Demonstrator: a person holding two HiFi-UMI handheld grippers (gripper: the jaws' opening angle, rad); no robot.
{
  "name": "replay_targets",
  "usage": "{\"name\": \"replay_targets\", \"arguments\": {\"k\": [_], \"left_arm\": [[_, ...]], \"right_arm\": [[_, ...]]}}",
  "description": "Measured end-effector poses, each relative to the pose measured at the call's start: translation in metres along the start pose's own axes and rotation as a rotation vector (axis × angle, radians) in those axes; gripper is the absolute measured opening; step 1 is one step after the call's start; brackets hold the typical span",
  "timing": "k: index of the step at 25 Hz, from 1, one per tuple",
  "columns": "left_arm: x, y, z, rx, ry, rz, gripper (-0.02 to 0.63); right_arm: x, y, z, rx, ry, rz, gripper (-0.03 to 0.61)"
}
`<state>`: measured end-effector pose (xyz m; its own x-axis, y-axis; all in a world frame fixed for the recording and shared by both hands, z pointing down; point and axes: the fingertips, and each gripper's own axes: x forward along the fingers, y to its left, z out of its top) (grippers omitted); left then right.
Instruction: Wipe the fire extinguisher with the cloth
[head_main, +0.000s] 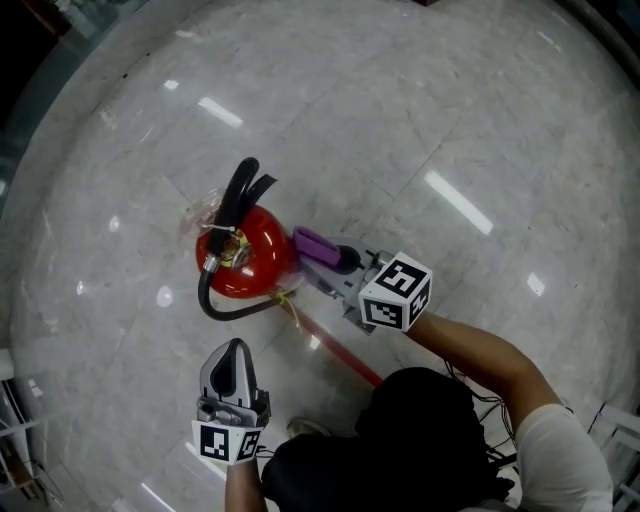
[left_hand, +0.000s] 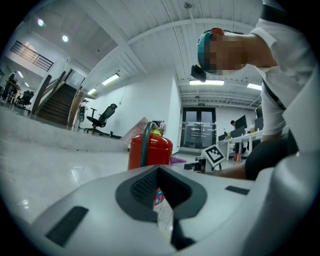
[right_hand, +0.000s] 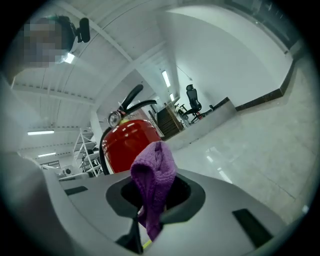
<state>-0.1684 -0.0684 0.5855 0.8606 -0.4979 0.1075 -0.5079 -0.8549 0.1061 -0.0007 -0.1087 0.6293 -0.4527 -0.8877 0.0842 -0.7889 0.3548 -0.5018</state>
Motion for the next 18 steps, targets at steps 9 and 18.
{"name": "replay_targets", "arguments": {"k": [9, 18], "left_arm": [[0.001, -0.005, 0.010, 0.019, -0.001, -0.003, 0.005], [0.002, -0.004, 0.015, 0.027, 0.010, 0.033, 0.005]], "right_arm": [[-0.010, 0.040, 0.042, -0.077, 0.000, 0.056, 0.058], [-0.026, 0.070, 0.049, -0.195, -0.012, 0.155, 0.058]]}}
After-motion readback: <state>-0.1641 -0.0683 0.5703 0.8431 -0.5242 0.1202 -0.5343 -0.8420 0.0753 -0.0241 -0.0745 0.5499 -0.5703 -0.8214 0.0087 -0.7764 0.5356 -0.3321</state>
